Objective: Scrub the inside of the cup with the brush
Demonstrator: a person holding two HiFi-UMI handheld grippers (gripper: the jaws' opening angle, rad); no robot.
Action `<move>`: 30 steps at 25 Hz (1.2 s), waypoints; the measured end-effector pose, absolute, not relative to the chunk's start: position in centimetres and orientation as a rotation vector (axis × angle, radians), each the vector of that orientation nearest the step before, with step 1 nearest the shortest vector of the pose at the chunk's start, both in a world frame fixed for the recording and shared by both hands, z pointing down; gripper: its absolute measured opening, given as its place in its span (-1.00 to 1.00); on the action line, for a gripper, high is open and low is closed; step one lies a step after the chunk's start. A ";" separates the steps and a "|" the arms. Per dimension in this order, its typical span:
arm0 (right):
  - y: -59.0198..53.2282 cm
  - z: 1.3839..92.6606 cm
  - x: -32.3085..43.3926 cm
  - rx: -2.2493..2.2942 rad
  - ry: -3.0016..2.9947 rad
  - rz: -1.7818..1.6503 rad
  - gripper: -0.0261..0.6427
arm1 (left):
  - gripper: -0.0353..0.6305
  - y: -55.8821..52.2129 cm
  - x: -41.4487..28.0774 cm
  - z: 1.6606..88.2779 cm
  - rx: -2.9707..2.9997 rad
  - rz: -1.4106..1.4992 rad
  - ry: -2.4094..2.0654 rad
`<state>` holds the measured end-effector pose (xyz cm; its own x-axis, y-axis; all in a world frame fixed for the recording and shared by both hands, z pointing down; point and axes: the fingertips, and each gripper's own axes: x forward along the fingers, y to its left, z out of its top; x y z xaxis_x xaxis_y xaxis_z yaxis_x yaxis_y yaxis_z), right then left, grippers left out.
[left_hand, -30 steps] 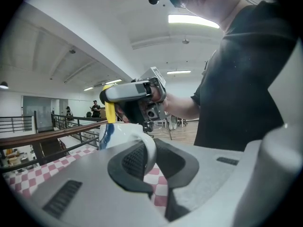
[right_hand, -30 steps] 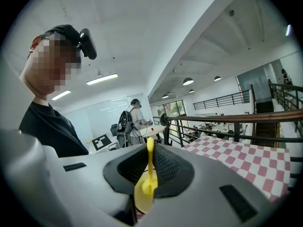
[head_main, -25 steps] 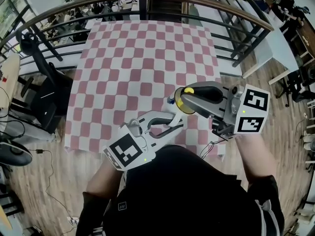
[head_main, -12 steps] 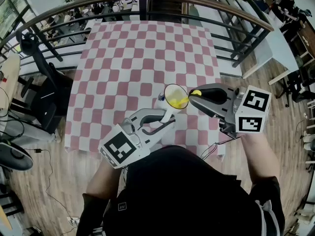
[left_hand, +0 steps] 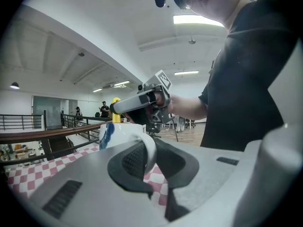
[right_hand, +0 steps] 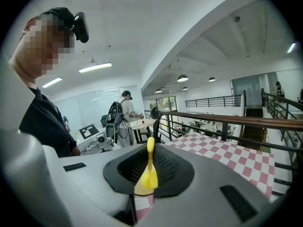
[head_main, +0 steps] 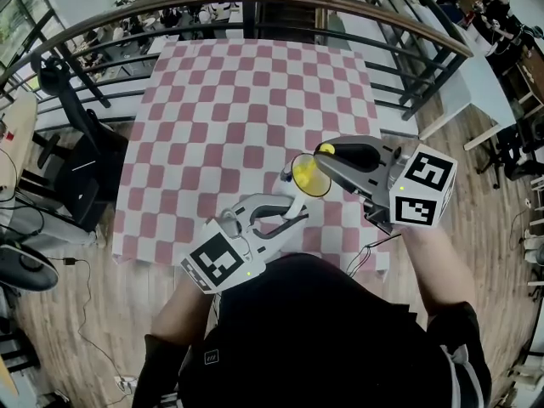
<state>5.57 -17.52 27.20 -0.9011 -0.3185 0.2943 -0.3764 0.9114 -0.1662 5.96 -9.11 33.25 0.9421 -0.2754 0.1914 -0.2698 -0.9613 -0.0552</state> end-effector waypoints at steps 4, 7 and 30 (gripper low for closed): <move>-16.7 27.0 4.1 0.437 -2.873 0.432 -0.79 | -0.78 -9.5 6.4 34.5 -3.050 -0.338 0.469; -16.1 27.7 3.9 0.374 -2.868 0.514 -0.79 | -0.78 -9.9 6.3 35.0 -3.056 -0.333 0.501; -17.5 29.9 8.5 0.536 -2.809 0.590 -0.79 | -0.78 -11.4 4.5 36.3 -3.052 -0.302 0.612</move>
